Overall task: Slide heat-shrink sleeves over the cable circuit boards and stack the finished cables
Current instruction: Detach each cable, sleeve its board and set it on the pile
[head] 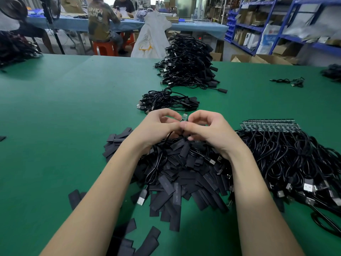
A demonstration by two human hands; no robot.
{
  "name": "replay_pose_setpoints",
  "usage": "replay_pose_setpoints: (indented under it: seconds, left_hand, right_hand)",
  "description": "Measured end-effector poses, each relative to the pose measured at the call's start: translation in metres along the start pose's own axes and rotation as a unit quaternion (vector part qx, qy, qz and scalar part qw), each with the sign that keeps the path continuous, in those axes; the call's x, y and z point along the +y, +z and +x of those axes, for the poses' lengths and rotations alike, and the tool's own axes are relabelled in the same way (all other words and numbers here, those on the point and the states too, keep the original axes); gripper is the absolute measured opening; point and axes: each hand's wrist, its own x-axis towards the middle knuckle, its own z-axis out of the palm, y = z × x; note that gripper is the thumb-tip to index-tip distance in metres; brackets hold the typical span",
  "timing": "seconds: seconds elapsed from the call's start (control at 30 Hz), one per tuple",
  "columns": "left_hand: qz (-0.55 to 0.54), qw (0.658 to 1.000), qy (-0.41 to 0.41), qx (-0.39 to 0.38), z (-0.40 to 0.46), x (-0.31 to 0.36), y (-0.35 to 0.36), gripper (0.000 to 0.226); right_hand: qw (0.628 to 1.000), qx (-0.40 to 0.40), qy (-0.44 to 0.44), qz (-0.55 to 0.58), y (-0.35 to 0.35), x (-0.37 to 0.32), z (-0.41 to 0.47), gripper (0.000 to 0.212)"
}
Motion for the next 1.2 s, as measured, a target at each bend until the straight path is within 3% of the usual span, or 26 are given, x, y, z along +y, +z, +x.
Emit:
replay_pose_setpoints:
  seconds: [0.27,0.5,0.7,0.9,1.07,1.2]
  left_hand:
    - [-0.058,0.998,-0.014,0.018,0.0,0.001,-0.001,0.019]
    - [-0.101,0.994,-0.023,0.023,0.003,-0.001,-0.001,0.017]
    - [-0.122,0.992,-0.013,0.016,0.002,-0.002,-0.004,0.012]
    - [-0.128,0.991,-0.02,-0.034,0.002,-0.001,-0.004,0.019]
    - [-0.142,0.986,-0.014,-0.084,0.0,-0.001,-0.003,0.016]
    - [-0.152,0.983,-0.013,-0.106,0.0,-0.001,-0.002,0.016]
  right_hand:
    - [0.997,0.032,-0.034,-0.068,0.002,0.004,0.004,0.024]
    - [0.989,0.05,-0.068,-0.124,0.003,0.002,0.001,0.021]
    - [0.988,0.093,-0.067,-0.107,-0.003,0.004,0.0,0.016]
    - [0.99,0.122,-0.048,0.049,-0.008,0.001,-0.001,0.017]
    - [0.97,0.138,-0.036,0.194,-0.007,-0.002,-0.001,0.019]
    - [0.958,0.139,-0.037,0.247,-0.008,-0.002,0.0,0.02]
